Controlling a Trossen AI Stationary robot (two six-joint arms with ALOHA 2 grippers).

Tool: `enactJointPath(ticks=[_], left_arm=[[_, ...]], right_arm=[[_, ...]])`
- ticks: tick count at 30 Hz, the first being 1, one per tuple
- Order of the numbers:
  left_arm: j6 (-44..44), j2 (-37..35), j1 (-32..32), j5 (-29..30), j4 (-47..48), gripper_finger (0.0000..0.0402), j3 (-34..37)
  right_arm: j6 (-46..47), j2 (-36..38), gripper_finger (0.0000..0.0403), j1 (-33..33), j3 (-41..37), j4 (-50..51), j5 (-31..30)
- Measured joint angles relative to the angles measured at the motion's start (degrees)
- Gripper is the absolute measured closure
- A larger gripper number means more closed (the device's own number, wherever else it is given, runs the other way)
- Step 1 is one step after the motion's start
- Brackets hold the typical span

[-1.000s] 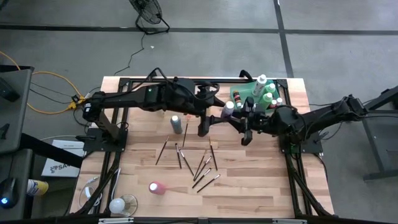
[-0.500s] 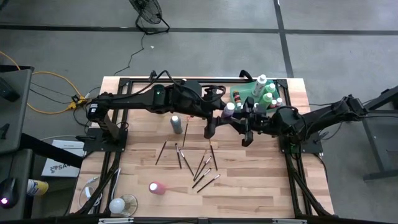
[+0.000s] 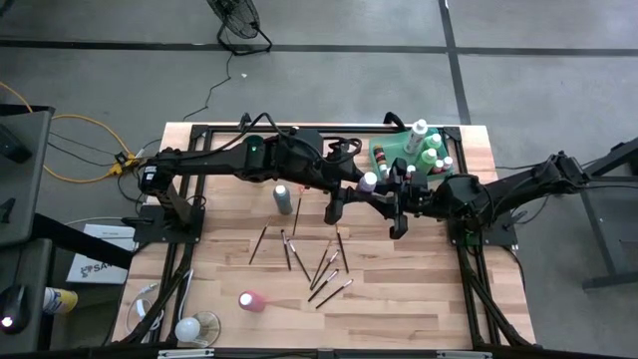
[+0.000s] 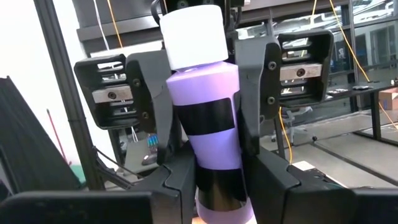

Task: Pick & Place Paint Supplies
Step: Put the small purple paint bottle into the green bin

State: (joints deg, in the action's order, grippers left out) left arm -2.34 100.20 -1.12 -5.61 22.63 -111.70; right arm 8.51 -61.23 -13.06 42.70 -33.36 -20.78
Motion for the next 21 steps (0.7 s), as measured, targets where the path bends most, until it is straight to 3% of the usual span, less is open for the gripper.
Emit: enactJointPath(ticks=[14,21], left_arm=[[0.58,0.0,-0.03,-0.09,0.0,0.028,0.07],[0.8,0.02,-0.12,-0.13,0.63,0.0281,0.07]], right_arm=[[1.96,0.09,0.0269,0.02,0.11,2.95,0.12],[5.08,0.11,0.0197,0.07,0.11,5.6,1.01]])
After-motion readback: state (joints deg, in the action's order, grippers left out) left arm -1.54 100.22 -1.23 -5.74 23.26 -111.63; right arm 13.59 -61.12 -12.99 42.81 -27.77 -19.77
